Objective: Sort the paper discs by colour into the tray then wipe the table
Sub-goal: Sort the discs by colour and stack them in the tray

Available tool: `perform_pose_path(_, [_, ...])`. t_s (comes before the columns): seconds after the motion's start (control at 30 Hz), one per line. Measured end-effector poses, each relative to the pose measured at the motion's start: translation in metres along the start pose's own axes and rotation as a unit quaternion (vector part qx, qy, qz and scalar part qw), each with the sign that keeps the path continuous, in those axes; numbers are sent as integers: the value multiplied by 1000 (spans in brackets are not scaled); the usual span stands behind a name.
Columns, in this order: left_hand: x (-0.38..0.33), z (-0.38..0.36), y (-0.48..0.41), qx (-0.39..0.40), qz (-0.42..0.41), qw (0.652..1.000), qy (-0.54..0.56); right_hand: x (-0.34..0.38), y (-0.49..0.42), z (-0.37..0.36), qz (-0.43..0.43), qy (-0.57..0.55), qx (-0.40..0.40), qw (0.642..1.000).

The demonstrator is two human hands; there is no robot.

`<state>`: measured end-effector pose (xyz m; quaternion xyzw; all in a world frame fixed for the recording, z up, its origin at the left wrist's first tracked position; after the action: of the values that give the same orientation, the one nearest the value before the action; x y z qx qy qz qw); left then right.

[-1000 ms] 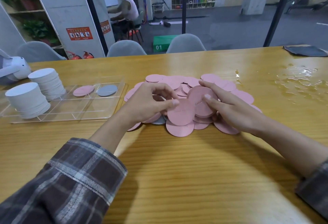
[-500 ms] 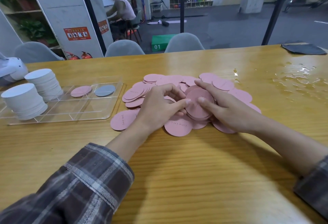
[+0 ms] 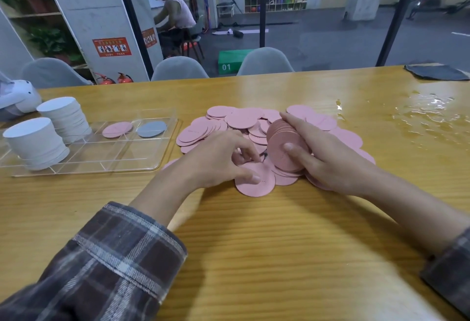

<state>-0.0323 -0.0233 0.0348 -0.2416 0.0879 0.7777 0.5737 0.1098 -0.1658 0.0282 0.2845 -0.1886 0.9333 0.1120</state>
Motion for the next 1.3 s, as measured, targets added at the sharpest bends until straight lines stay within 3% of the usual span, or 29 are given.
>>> perform_pose_path(0.1, [1, -1, -1, 15, 7, 999, 32, -2, 1, -2, -6, 3, 5, 1000])
perform_pose_path(0.2, [2, 7, 1, 16, 21, 990, 138, -3, 0, 1, -22, -10, -4, 1000])
perform_pose_path(0.37, [6, 8, -4, -74, 27, 965, 249, 0, 0, 1, -23, -66, -5, 998])
perform_pose_path(0.57, [1, -13, -8, -127, 35, 954, 270, -1, 1, -2, -29, -88, -3, 996])
perform_pose_path(0.8, [-3, -13, -6, -156, 36, 949, 271, -4, -1, -4, -13, -30, 18, 999])
perform_pose_path(0.87, [-3, -7, -6, -134, 17, 962, 237, -4, -1, -4, -12, -31, 9, 999])
perform_pose_path(1.03, [18, 28, 10, -121, -23, 992, -24, 1, 1, -1, -11, -47, -11, 999])
perform_pose_path(1.3, [74, 51, 44, -74, 72, 992, -76, 18, -2, -9, 24, -50, -25, 998])
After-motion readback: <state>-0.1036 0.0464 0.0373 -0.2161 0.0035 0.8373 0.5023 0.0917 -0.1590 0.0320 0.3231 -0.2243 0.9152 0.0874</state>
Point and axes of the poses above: each hand's wrist, its own y-axis away from the middle knuckle, its own z-axis out of the back of the hand, x = y × z, the point moved 6 cm from there along -y, towards the middle knuckle, and after that the axes turned 4 degrees about -y, right-handed, at the moved point
